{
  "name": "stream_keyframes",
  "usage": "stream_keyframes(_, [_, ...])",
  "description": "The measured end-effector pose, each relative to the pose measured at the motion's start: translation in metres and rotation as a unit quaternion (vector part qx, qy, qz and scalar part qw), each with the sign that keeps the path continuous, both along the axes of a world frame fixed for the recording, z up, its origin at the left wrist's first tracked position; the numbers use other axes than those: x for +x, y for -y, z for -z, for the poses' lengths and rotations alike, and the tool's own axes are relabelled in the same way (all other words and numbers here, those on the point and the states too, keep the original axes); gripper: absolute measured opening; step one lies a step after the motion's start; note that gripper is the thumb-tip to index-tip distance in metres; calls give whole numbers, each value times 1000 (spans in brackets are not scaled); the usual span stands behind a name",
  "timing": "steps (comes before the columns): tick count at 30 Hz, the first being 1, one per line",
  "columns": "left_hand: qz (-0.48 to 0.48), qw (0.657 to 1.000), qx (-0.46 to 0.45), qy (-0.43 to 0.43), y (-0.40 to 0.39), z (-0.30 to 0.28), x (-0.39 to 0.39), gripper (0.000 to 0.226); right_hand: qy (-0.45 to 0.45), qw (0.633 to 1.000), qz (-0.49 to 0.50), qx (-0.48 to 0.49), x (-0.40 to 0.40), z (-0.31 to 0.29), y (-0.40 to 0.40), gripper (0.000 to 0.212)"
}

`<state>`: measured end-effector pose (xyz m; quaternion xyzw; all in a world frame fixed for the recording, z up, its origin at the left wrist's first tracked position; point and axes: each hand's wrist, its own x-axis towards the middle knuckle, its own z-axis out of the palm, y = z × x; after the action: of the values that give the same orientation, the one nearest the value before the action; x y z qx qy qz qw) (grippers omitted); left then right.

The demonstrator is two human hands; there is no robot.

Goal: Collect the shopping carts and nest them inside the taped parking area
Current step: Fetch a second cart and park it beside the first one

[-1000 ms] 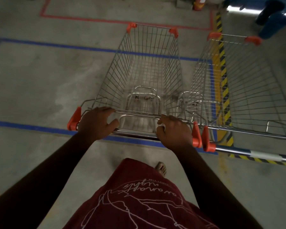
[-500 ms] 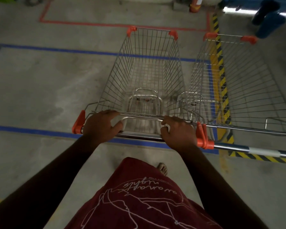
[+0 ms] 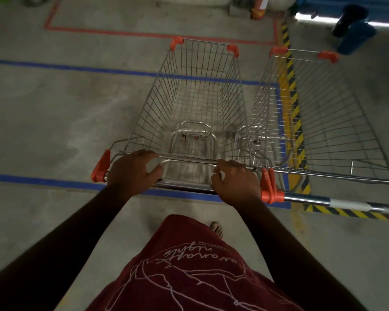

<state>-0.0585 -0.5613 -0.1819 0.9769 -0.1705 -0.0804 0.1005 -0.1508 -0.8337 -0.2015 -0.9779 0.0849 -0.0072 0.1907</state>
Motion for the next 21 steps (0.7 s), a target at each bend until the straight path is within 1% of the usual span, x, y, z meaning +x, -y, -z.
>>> stream_keyframes(7, [-25,999,-17,-20,0,4,-5,61,-14,1000,2,-4,-4,-2,1,18])
stream_keyframes(10, [-28,999,-21,-20,-1,6,-4,55,-7,1000,6,-9,-4,-3,0,19])
stream_keyframes(14, [-14,999,-33,-14,-3,7,-3,49,-12,1000,19,4,-4,-5,-3,27])
stream_keyframes(18, [2,999,-45,-13,-7,9,-4,53,-9,1000,23,15,-7,-9,-5,33])
stream_keyframes(21, [21,996,-87,13,-8,9,-3,48,-10,999,33,34,-6,-10,-6,33])
